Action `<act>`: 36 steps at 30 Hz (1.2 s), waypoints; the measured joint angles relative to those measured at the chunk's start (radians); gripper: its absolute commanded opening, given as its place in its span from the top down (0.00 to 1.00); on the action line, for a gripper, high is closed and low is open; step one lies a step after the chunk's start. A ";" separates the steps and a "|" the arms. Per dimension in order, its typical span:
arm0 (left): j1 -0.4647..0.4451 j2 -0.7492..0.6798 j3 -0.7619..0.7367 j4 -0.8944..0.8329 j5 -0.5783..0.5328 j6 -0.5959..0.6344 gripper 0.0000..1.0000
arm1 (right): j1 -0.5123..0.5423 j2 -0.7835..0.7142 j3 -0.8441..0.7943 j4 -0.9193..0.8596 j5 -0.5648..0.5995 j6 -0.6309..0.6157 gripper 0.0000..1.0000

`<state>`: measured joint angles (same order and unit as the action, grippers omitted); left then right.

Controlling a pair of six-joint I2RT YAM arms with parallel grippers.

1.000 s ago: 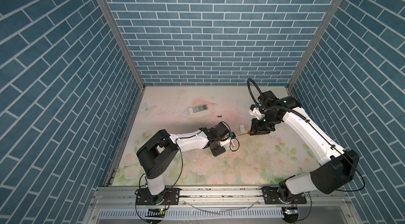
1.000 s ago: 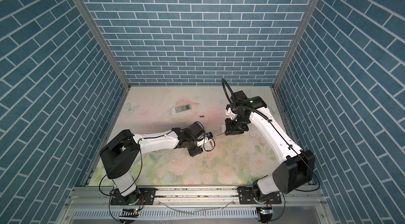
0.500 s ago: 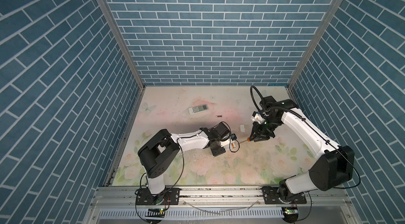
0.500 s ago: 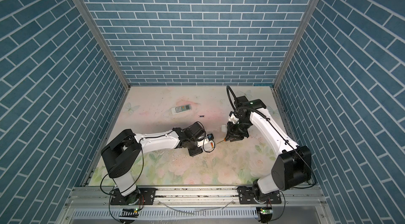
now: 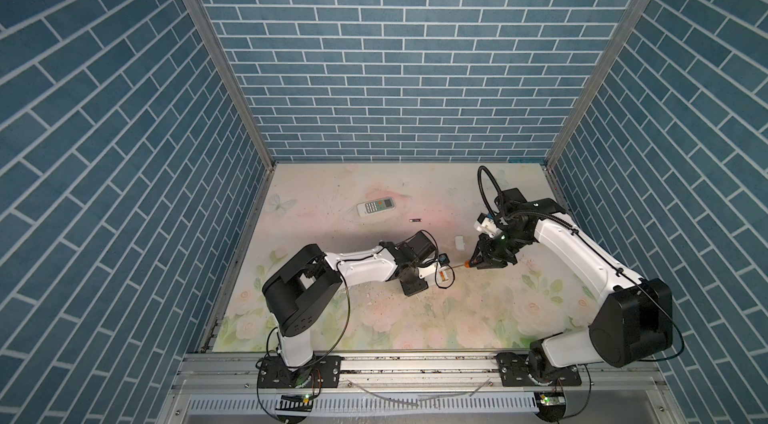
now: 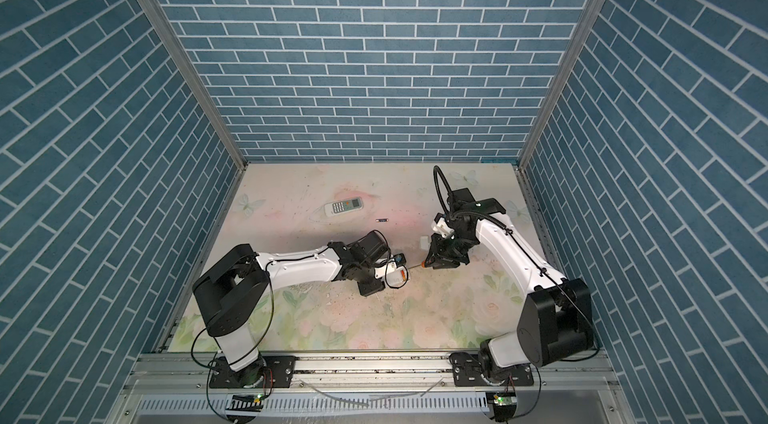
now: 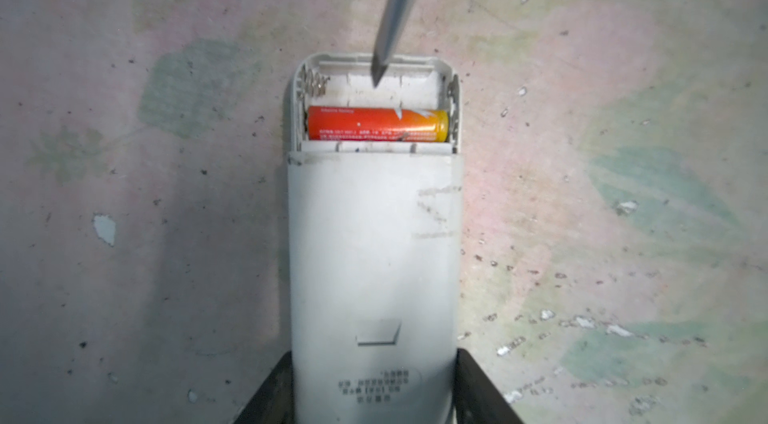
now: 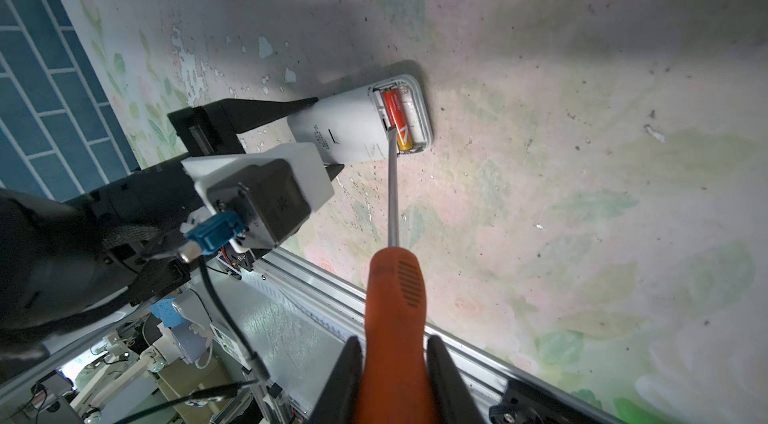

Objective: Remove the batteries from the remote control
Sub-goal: 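Lower the screwdriver tip to the red battery while the left gripper tilts the remote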

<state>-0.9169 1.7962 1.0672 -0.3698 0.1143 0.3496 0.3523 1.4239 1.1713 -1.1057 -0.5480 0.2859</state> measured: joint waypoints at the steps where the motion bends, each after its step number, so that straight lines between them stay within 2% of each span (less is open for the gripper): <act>1: 0.000 0.001 0.001 -0.002 0.003 0.003 0.64 | 0.000 -0.011 -0.013 0.013 -0.002 -0.009 1.00; 10: 0.010 0.037 0.066 -0.099 0.050 0.068 0.64 | 0.000 -0.098 -0.055 0.053 0.027 -0.110 1.00; 18: 0.055 0.059 0.103 -0.183 0.113 0.113 0.63 | 0.000 -0.103 -0.055 0.027 0.059 -0.137 1.00; 22: 0.085 0.061 0.116 -0.224 0.123 0.130 0.59 | 0.000 -0.100 -0.055 0.018 0.060 -0.136 1.00; 28: 0.098 0.072 0.137 -0.257 0.114 0.137 0.46 | 0.002 -0.094 -0.055 0.008 0.074 -0.135 1.00; 31: 0.100 0.084 0.151 -0.270 0.108 0.121 0.38 | 0.007 -0.090 -0.055 0.003 0.078 -0.135 1.00; 36: 0.131 0.080 0.160 -0.273 0.121 0.065 0.33 | 0.010 -0.090 -0.054 -0.002 0.080 -0.135 1.00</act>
<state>-0.7856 1.8763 1.2274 -0.6426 0.2348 0.4145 0.3618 1.3334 1.1175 -1.1080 -0.4683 0.1505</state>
